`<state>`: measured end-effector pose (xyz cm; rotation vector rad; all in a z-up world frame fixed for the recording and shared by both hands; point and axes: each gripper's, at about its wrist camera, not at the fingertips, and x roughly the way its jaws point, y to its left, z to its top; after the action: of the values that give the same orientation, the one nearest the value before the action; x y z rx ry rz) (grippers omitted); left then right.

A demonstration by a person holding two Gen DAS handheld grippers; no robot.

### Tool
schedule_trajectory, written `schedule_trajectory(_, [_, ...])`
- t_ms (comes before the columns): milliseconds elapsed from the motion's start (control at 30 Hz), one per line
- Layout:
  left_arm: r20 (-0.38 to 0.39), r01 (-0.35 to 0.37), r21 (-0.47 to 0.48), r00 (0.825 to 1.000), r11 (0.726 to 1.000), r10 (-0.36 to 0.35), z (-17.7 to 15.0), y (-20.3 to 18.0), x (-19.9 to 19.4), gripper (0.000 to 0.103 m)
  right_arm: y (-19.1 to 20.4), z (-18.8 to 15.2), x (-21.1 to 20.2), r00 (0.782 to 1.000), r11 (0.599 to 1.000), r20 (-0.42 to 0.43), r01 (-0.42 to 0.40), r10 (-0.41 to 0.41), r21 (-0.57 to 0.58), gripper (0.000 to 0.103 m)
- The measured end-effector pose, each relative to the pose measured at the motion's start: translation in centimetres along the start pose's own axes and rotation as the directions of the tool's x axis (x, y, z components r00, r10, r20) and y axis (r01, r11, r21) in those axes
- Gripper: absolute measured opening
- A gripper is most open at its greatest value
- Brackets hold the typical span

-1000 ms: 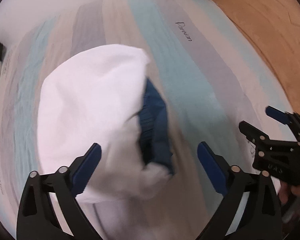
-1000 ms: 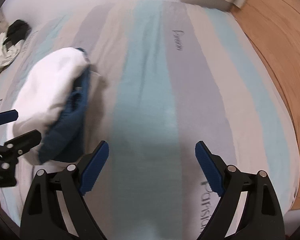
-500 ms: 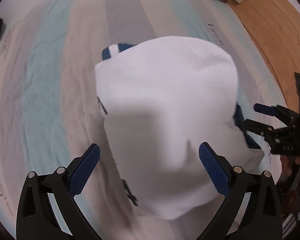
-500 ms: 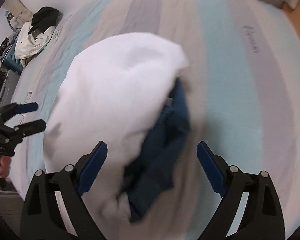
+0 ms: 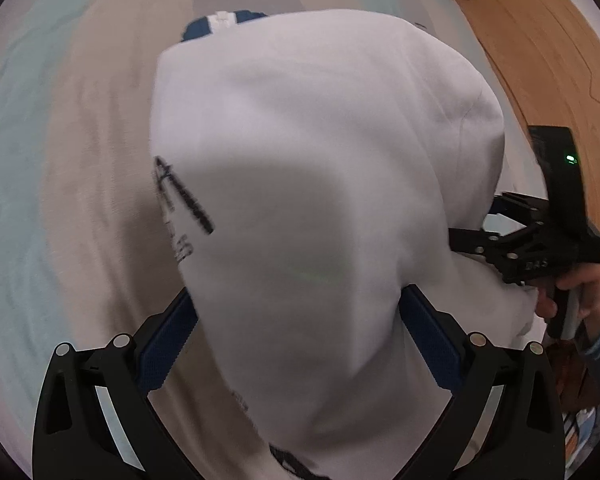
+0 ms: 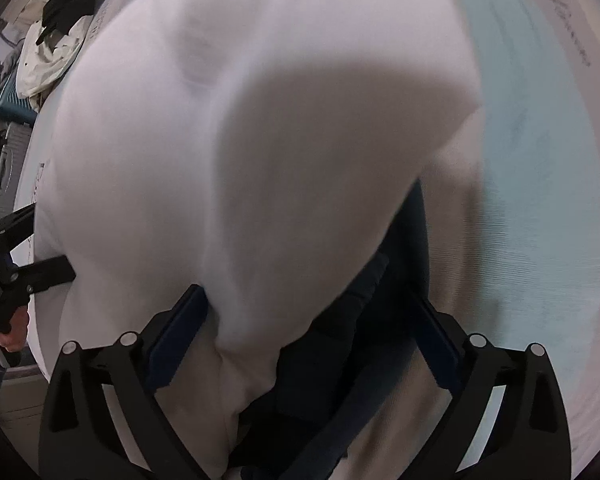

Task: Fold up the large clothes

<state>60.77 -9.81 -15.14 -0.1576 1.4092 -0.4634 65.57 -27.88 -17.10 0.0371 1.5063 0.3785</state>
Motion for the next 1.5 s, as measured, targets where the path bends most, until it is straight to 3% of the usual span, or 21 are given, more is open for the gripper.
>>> schedule_trajectory(300, [0.046, 0.047, 0.004, 0.998, 0.999, -0.047, -0.1, -0.2, -0.3, 0.096, 1.5, 0.2, 1.0, 0.989, 0.988, 0.031, -0.149, 0.148, 0.037, 0.096])
schedule_trajectory(567, [0.056, 0.029, 0.025, 0.998, 0.999, -0.03, -0.6, 0.1, 0.1, 0.08, 2.8, 0.8, 2.8, 0.99, 0.989, -0.001, -0.144, 0.144, 0.024, 0.093])
schedule_trajectory(667, [0.055, 0.016, 0.017, 0.998, 1.0, -0.017, -0.5, 0.0, -0.1, 0.07, 2.9, 0.9, 2.7, 0.985, 0.984, 0.006, -0.171, 0.171, 0.041, 0.069])
schedule_trajectory(733, [0.049, 0.007, 0.009, 0.999, 1.0, -0.008, -0.4, -0.2, -0.3, 0.065, 3.0, 0.9, 2.4, 0.982, 0.981, 0.012, -0.189, 0.189, 0.038, 0.044])
schedule_trajectory(800, [0.046, 0.004, 0.011, 0.999, 1.0, -0.005, 0.0, -0.4, -0.4, 0.06, 2.9, 0.8, 2.3, 0.98, 0.979, 0.018, -0.2, 0.199, 0.051, 0.036])
schedule_trajectory(900, [0.042, 0.004, 0.011, 0.999, 1.0, -0.005, 0.1, 0.4, -0.5, 0.062, 2.4, 0.4, 2.4, 0.975, 0.972, 0.016, -0.222, 0.222, 0.077, 0.039])
schedule_trajectory(1033, [0.058, -0.019, 0.004, 0.998, 1.0, 0.019, -0.2, 0.8, 0.1, 0.081, 1.5, -0.2, 2.8, 0.982, 0.981, -0.001, -0.186, 0.187, 0.056, 0.054])
schedule_trajectory(1133, [0.055, 0.003, -0.063, 0.999, 0.998, 0.001, -0.7, 1.6, 0.8, 0.096, 1.6, -0.2, 3.1, 0.983, 0.981, -0.003, -0.181, 0.181, 0.071, 0.062])
schedule_trajectory(1200, [0.044, 0.047, -0.087, 0.998, 0.995, -0.043, -0.7, 1.9, 1.4, 0.097, 2.2, 0.1, 3.5, 0.986, 0.984, 0.003, -0.165, 0.165, 0.066, 0.067])
schedule_trajectory(1267, [0.046, 0.049, -0.058, 0.998, 0.997, -0.046, -0.7, 1.2, 1.6, 0.087, 3.1, 1.5, 3.8, 0.991, 0.989, 0.013, -0.133, 0.132, 0.058, 0.067])
schedule_trajectory(1300, [0.053, 0.032, -0.037, 0.998, 0.999, -0.03, -0.7, 0.6, 1.5, 0.083, 3.7, 1.8, 3.8, 0.993, 0.992, 0.024, -0.118, 0.117, 0.04, 0.061])
schedule_trajectory(1333, [0.058, 0.025, -0.028, 0.998, 0.999, -0.023, -0.7, 0.3, 1.2, 0.074, 3.8, 1.7, 3.6, 0.992, 0.992, 0.034, -0.12, 0.119, 0.03, 0.048])
schedule_trajectory(1400, [0.064, 0.033, -0.031, 0.997, 0.999, -0.031, -0.6, 0.1, 0.4, 0.058, 3.8, 1.5, 3.0, 0.989, 0.989, 0.051, -0.141, 0.139, 0.037, 0.033])
schedule_trajectory(1500, [0.074, 0.037, -0.01, 0.997, 0.999, -0.036, -0.5, -0.6, -0.8, 0.044, 3.8, 1.4, 2.1, 0.984, 0.985, 0.073, -0.166, 0.162, 0.052, 0.025])
